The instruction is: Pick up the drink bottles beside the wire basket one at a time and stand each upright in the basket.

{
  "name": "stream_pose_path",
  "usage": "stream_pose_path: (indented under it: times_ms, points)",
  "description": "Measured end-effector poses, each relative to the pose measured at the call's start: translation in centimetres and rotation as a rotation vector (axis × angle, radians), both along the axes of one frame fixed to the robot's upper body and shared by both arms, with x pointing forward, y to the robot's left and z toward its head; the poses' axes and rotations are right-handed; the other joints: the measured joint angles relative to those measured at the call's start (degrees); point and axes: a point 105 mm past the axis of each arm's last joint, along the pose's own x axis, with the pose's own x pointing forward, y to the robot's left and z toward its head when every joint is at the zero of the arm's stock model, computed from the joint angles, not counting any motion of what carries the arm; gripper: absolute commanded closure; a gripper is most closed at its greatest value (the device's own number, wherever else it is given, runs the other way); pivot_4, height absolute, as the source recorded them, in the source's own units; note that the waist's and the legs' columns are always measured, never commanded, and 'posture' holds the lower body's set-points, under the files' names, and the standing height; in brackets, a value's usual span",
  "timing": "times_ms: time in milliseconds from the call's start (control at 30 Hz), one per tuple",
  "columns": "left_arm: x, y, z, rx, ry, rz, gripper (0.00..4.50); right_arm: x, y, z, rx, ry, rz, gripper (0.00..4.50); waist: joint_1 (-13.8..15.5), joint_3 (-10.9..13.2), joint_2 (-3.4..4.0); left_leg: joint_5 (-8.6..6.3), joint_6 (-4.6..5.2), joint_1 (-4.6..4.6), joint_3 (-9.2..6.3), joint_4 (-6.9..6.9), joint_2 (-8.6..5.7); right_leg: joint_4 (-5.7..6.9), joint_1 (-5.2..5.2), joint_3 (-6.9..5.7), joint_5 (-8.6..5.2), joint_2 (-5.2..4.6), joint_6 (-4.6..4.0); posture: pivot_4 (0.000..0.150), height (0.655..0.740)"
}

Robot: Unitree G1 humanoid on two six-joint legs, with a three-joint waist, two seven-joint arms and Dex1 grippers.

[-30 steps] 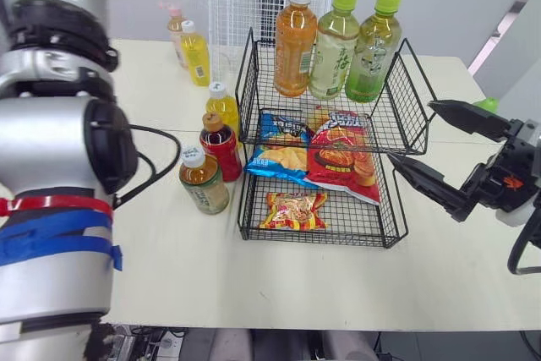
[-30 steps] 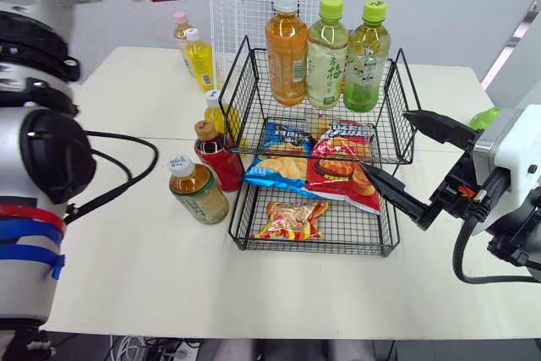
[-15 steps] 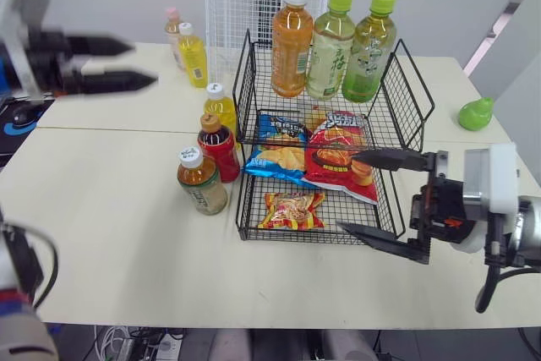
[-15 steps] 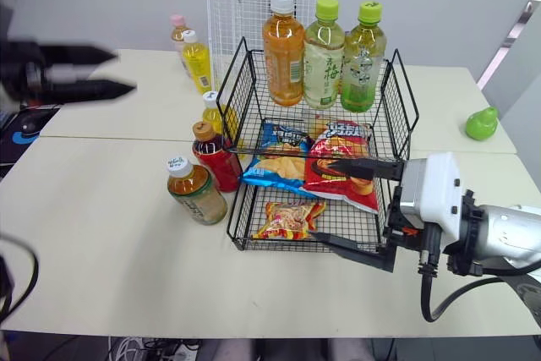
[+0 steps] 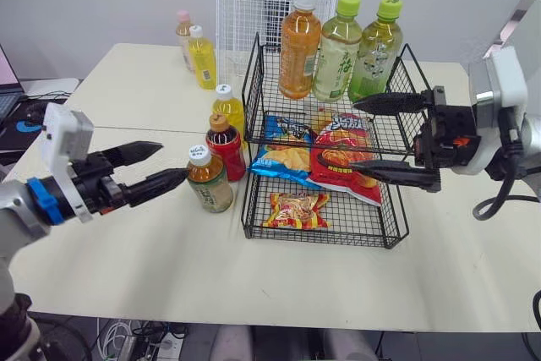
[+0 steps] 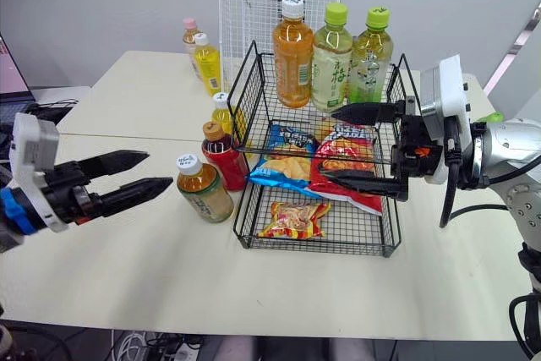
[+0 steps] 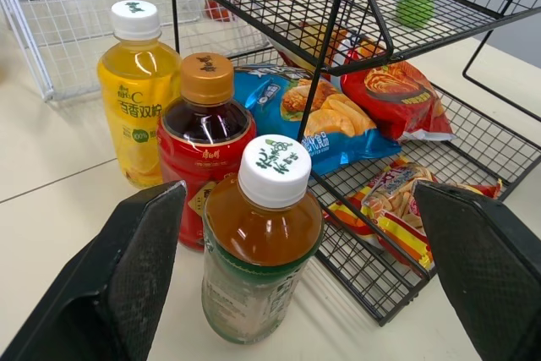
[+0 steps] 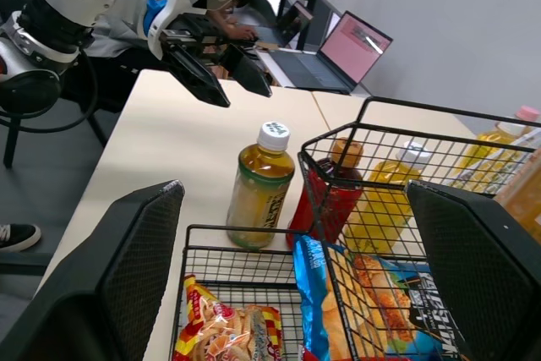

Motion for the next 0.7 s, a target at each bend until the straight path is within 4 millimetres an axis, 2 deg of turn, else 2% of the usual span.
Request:
stream_pose_path:
  times_ms: [200, 367, 533, 700]
  points:
    - [0.1, -0.2, -1.1, -0.023, -0.018, 0.07, 0.04, -0.6, 0.3, -0.5, -0.031, 0.008, 0.031, 0.0, -0.1, 0.0, 0.02, 0.0, 0.0, 0.03, 0.04, -0.02, 0.01, -0.01, -0.01, 0.05, 0.0, 0.01, 0.0, 0.15, 0.736]
    - [0.9, -0.7, -1.1, -0.037, -0.082, 0.126, 0.04, -1.3, 1.1, -2.4, -0.013, 0.051, -0.018, 0.0, 0.1, 0.0, 0.01, -0.01, -0.01, 0.03, 0.07, -0.03, 0.0, -0.02, 0.01, 0.11, -0.01, 0.0, 0.01, 0.15, 0.736]
    - [1.8, -1.7, -1.8, -0.095, -0.083, 0.175, 0.04, -1.9, 1.6, -3.2, 0.056, 0.047, -0.1, 0.0, 0.1, 0.0, 0.0, -0.01, -0.01, 0.02, 0.08, -0.03, -0.05, -0.03, 0.0, 0.12, -0.02, 0.02, 0.05, 0.15, 0.736]
    - [2.8, -3.2, -2.2, -0.067, -0.103, 0.204, 0.04, -2.4, 1.9, -3.2, 0.069, 0.031, -0.119, 0.0, 0.0, 0.0, 0.0, -0.01, -0.01, 0.03, 0.08, -0.03, -0.04, -0.04, -0.01, 0.15, -0.02, 0.11, 0.06, 0.15, 0.736]
